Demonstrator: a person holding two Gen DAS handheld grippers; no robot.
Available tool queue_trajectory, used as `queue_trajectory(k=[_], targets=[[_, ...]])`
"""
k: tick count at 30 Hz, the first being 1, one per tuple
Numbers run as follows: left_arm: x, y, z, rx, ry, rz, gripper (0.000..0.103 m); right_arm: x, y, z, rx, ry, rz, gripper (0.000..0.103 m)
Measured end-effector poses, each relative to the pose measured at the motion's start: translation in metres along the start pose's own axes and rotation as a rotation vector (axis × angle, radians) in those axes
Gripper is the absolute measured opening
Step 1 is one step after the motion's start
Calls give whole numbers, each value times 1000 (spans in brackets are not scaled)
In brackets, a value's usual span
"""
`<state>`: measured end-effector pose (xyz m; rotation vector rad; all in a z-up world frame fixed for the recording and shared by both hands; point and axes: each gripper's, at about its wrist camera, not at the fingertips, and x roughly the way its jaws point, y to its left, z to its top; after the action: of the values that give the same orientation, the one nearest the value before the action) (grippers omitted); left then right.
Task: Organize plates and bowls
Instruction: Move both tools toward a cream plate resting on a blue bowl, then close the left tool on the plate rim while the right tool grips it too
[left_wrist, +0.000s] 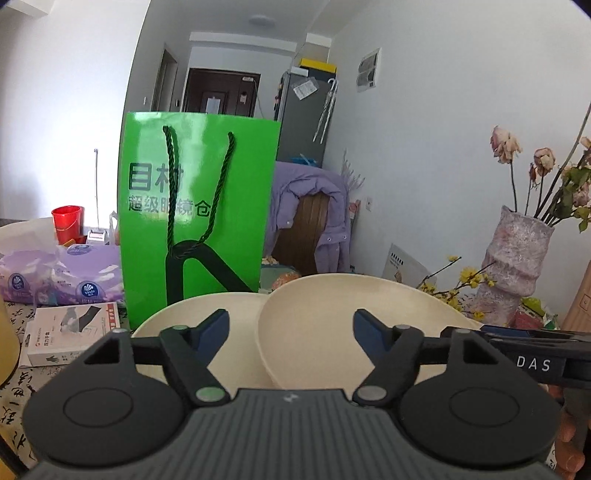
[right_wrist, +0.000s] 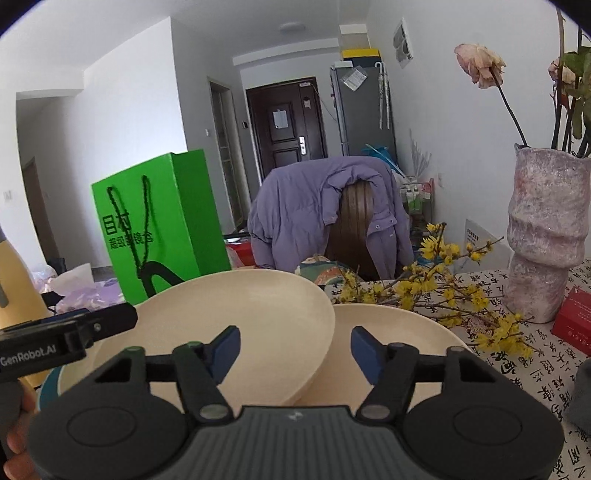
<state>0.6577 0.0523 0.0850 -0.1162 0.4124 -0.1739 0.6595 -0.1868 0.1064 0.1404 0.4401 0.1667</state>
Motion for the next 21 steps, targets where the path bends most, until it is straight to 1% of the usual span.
queue_trajectory(k=[1,2,4,5,6,7,9,12,15,19,21], targets=[[4,2,1,-12,15,10,58,5,-1,1,8,15,-9,47],[7,5,2,-34,21,16,54,8,-1,1,25,28,-6,42],[12,11,2,-85,22,-7,39,14,-4,3,51,46,1,28],[14,14,2,-98,28,-8,37,16,-6,3,63,49,-2,23],[17,16,2,-109,36,3,28,18,-7,4,73,53,-12,15],[17,18,2,-114,36,10,20,19,-8,4,81,54,-20,13],[15,22,2,-141,41,6,14,19,-11,5,104,54,-21,12],[8,25,4,-163,29,-5,13,18,-14,5,130,60,-31,10],[-3,15,9,-134,17,24,13,11,-13,7,151,50,-25,9],[-30,7,14,-134,-27,47,13,-11,-6,12,139,12,-23,9],[-47,3,16,-141,-49,46,13,-25,-3,15,134,-1,-12,9]])
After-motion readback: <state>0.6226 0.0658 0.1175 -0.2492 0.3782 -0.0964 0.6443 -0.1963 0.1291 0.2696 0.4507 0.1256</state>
